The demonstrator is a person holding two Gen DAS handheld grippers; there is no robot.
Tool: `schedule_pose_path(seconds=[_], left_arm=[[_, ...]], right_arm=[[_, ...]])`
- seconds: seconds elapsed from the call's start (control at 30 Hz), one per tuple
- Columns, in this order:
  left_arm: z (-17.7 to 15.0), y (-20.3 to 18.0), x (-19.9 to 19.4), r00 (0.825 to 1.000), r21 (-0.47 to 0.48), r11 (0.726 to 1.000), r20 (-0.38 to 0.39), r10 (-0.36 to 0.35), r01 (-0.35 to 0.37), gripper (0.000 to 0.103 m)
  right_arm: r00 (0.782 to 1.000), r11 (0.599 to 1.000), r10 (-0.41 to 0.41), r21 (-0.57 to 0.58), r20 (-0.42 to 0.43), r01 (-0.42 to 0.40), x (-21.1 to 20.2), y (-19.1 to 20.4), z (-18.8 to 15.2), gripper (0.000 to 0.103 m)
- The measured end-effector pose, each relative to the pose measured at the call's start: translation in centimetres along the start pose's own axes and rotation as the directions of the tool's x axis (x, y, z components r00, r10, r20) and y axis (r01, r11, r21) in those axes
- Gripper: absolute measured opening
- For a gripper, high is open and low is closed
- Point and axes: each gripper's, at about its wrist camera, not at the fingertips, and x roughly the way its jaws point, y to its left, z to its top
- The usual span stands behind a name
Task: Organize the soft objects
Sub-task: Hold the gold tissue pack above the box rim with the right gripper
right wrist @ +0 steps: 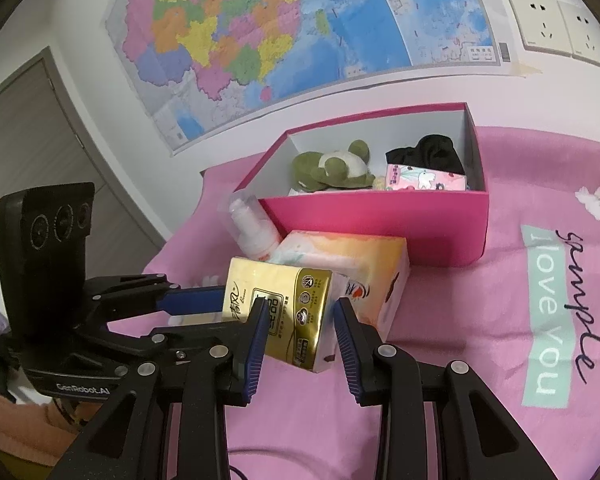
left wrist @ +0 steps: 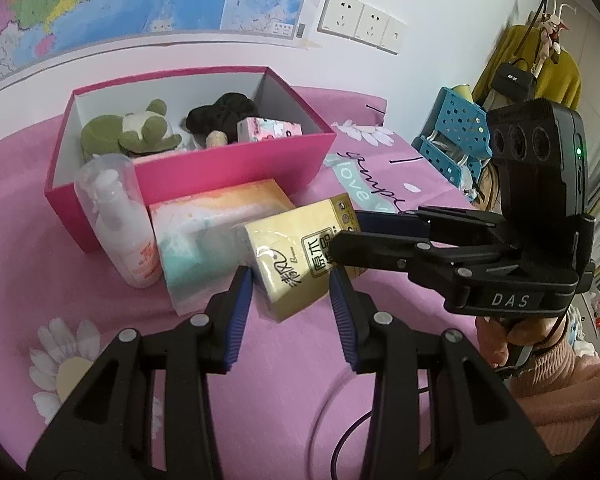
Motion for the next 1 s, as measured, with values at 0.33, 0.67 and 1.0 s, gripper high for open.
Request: schedule_pose_path(seconds=[0.33, 0.67, 1.0], left_arm=[[1.2, 0.3, 0.1, 1.000, 0.000, 1.000, 0.015, -0.006, 0.006, 0.042], [2.3, 0.7, 0.4, 1.000, 0.004, 1.000, 0.027, -0.002, 0.002, 0.042], [3.4, 0.9, 0.6, 0.999, 0.012, 1.000, 0.039, 0.006, -0.007, 0.042]], right_arm=[[1.000, 1.000, -0.006, -0.004, 0.020, 0.006, -0.1, -0.1, 1.0, 0.035], [1.000, 1.000, -0.009, -0.003, 0.026, 0.009, 0.3, -0.6, 1.8, 0.035], [0.999, 1.000, -0.009, -0.003, 0.040, 0.010, 0.6, -1.2, 2.8, 0.035]])
